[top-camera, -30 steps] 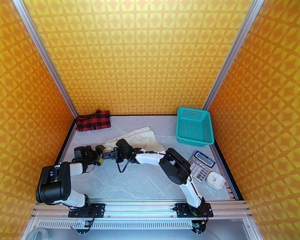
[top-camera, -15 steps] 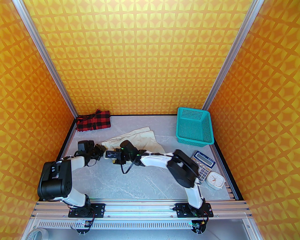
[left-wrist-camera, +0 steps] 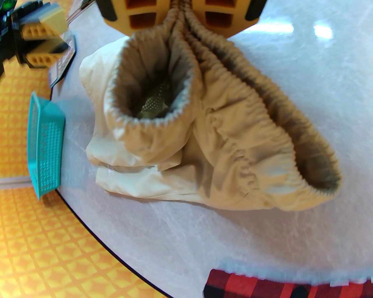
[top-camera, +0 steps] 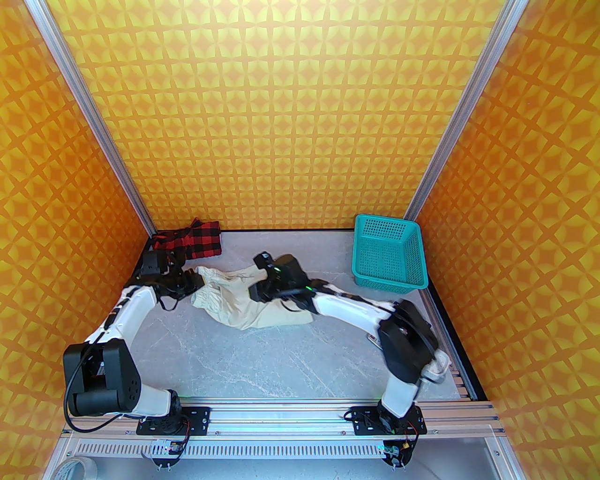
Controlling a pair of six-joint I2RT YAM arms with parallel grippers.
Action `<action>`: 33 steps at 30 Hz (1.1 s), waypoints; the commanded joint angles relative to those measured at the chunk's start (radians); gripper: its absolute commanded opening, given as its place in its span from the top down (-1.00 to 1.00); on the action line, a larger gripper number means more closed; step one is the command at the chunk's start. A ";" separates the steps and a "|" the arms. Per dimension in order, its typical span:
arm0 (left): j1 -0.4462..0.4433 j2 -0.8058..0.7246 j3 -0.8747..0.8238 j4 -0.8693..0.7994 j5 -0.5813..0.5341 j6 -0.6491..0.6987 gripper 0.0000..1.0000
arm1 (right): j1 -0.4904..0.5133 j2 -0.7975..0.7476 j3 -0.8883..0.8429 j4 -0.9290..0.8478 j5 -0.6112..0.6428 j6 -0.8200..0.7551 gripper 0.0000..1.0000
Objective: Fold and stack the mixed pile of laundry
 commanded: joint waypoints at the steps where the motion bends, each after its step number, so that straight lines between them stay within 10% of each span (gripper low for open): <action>1: -0.010 0.006 0.105 -0.171 -0.070 0.111 1.00 | -0.002 0.159 0.131 -0.057 -0.058 0.058 0.70; 19: -0.207 0.168 0.362 -0.313 -0.276 0.149 1.00 | 0.031 0.680 0.655 0.004 -0.196 0.189 1.00; 33: -0.270 0.185 0.424 -0.350 -0.397 0.156 1.00 | 0.007 0.154 -0.079 0.219 -0.242 0.556 1.00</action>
